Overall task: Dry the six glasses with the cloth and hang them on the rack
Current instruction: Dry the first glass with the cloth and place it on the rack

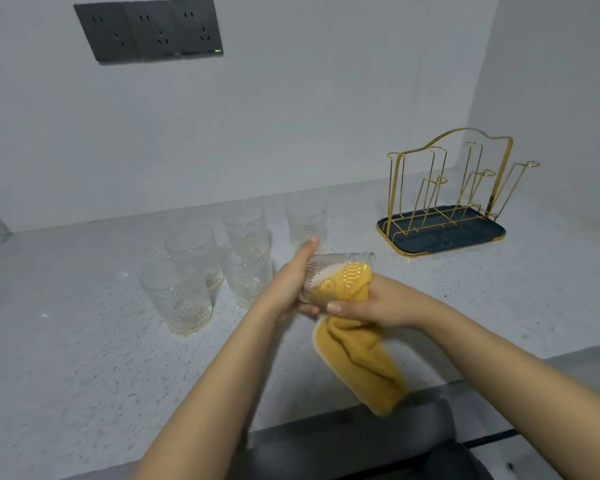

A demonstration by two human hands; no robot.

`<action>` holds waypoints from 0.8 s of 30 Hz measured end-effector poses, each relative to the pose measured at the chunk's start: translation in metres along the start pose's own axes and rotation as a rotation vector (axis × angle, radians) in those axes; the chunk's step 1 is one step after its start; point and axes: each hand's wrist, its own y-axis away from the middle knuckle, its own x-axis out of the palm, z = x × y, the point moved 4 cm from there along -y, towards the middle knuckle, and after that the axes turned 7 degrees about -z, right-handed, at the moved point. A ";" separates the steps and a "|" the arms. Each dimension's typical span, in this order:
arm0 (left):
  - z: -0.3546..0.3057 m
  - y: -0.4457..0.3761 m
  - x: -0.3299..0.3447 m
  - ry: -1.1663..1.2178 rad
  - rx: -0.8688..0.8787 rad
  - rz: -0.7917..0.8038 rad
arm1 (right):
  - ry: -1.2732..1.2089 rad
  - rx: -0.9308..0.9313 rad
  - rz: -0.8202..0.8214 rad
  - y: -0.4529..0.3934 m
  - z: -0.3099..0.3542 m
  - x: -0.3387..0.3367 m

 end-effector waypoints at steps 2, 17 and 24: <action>0.000 -0.002 0.000 0.020 0.175 -0.038 | -0.278 0.112 -0.047 -0.001 -0.005 -0.011; 0.025 -0.021 0.000 0.100 0.120 -0.050 | 0.275 -0.047 0.129 -0.016 -0.013 0.003; 0.018 -0.005 0.007 -0.031 0.529 -0.054 | -0.777 0.327 -0.164 -0.014 -0.016 -0.024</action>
